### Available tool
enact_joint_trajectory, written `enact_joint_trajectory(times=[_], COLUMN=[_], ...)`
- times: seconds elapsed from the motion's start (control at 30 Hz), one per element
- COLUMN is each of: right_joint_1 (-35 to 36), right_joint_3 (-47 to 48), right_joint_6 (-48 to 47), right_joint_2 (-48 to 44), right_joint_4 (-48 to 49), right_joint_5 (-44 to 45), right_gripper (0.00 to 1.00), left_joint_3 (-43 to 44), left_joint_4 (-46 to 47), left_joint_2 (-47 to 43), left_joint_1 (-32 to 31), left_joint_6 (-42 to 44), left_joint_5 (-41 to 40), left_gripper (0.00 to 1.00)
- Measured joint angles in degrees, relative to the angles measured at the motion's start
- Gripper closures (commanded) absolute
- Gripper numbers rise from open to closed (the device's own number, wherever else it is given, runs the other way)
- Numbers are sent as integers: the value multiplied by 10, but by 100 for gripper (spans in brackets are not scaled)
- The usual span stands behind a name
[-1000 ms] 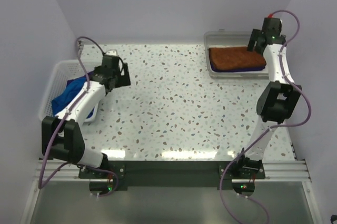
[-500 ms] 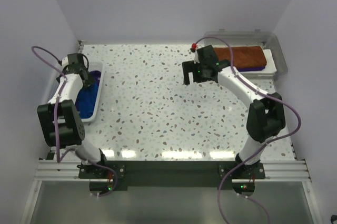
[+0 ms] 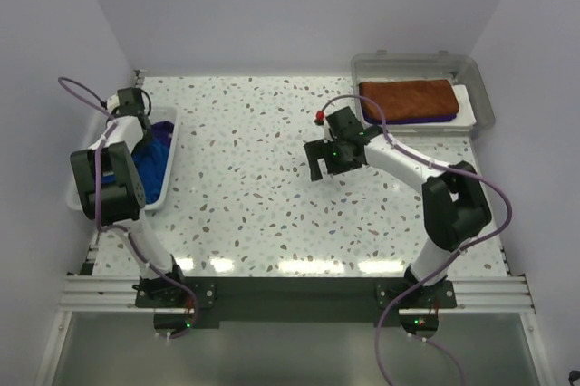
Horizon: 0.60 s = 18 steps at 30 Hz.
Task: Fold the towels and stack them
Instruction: Grab crumpled towel
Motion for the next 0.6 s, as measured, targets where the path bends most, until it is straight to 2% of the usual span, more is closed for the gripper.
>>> enact_joint_trajectory(times=[0.07, 0.23, 0.33, 0.4, 0.6], right_joint_1=[0, 0, 0, 0, 0], right_joint_3=[-6, -9, -11, -12, -25], right_joint_6=[-1, -5, -7, -7, -9], right_joint_2=[-5, -27, -45, -51, -63], right_joint_4=[-5, -14, -16, -16, -17], right_joint_5=[0, 0, 0, 0, 0], right_gripper=[1, 1, 1, 1, 1], left_joint_3=[8, 18, 20, 31, 141], left_joint_4=[3, 2, -6, -13, -31], left_joint_2=[5, -5, -43, -75, -135], left_joint_1=[0, -1, -4, -10, -34], left_joint_6=[3, 12, 18, 26, 40], left_joint_5=[2, 7, 7, 3, -4], left_gripper=[100, 100, 100, 94, 94])
